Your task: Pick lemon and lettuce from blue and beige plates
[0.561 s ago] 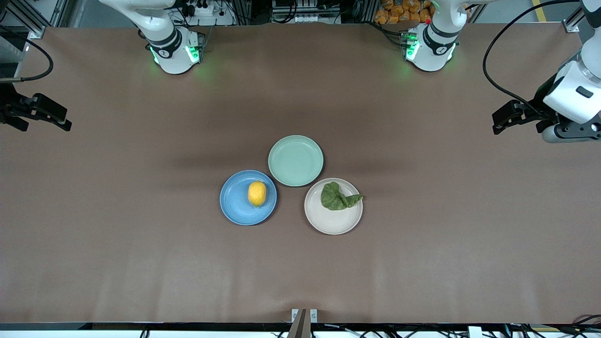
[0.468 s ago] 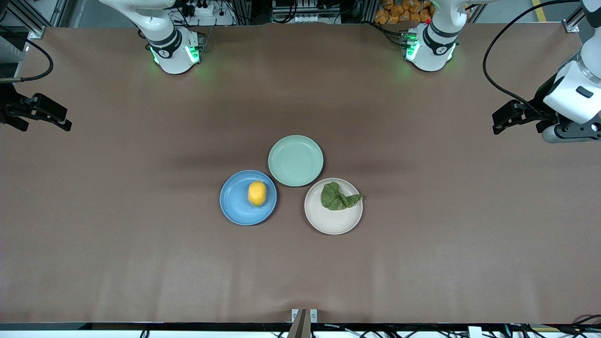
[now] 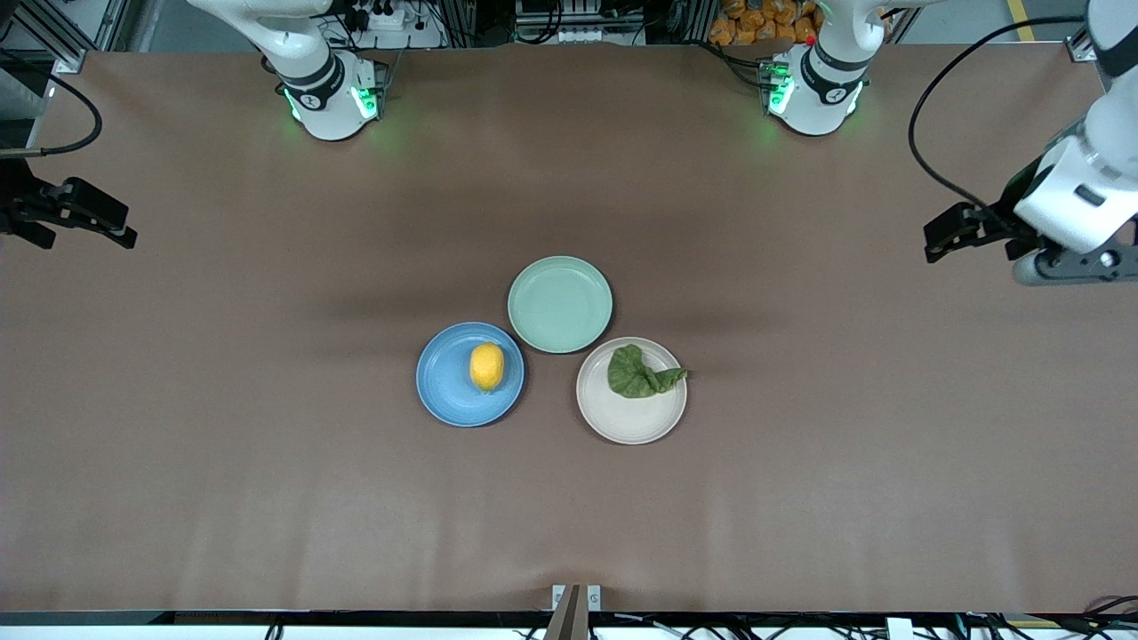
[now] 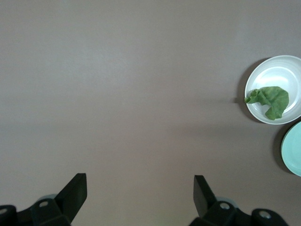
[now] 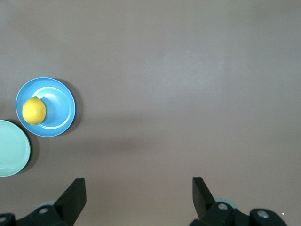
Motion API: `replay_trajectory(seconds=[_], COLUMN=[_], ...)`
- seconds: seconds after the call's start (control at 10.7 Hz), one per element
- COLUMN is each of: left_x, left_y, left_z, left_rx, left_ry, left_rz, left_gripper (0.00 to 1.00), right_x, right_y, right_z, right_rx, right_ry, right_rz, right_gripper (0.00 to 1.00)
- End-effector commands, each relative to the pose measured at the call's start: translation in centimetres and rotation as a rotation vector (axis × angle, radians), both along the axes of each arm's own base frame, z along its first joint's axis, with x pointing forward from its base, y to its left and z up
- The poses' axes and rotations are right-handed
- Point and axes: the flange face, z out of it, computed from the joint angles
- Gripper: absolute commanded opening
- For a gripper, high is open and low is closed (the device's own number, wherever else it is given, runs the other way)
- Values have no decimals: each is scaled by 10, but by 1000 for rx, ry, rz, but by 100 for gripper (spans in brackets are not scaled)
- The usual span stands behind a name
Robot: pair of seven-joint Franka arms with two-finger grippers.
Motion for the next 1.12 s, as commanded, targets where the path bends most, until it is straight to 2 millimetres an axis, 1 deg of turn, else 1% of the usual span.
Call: replay_trajectory(seconds=[0.0, 0.09, 0.19, 0.28, 0.37, 0.47, 0.56, 0.65, 0.75, 0.84, 0.94, 1.03], left_x=[15, 20, 24, 27, 30, 33, 35, 36, 36, 38, 36, 38], left_y=[-36, -46, -51, -70, -87, -116, -149, -182, -208, -226, -252, -265], left_z=[-15, -23, -32, -41, -55, -71, -94, -114, -134, -159, -182, -205], left_rx=[-25, -30, -34, -37, -44, -50, -53, -62, -50, -33, -31, -32], left_ry=[-10, -15, -16, -25, -16, -27, -36, -59, -90, -109, -136, -160], left_rz=[-62, -65, -60, -68, -42, 0, 37, 71, 92, 119, 142, 174], left_gripper=[100, 100, 100, 100, 100, 100, 100, 100, 100, 100, 100, 100], right_x=[2, 4, 9, 15, 23, 30, 36, 40, 42, 44, 47, 49], right_y=[18, 27, 46, 65, 79, 94, 105, 120, 134, 149, 168, 192], right_z=[-15, -28, -43, -61, -77, -94, -109, -122, -131, -142, -156, -172], right_rx=[14, 12, 11, 8, 7, 6, 4, 1, -4, -12, -21, -28], right_ry=[31, 54, 78, 108, 119, 131, 141, 145, 149, 147, 146, 138], right_rz=[-18, -3, 30, 56, 65, 87, 89, 67, 54, 33, 3, -31], right_gripper=[100, 100, 100, 100, 100, 100, 100, 100, 100, 100, 100, 100])
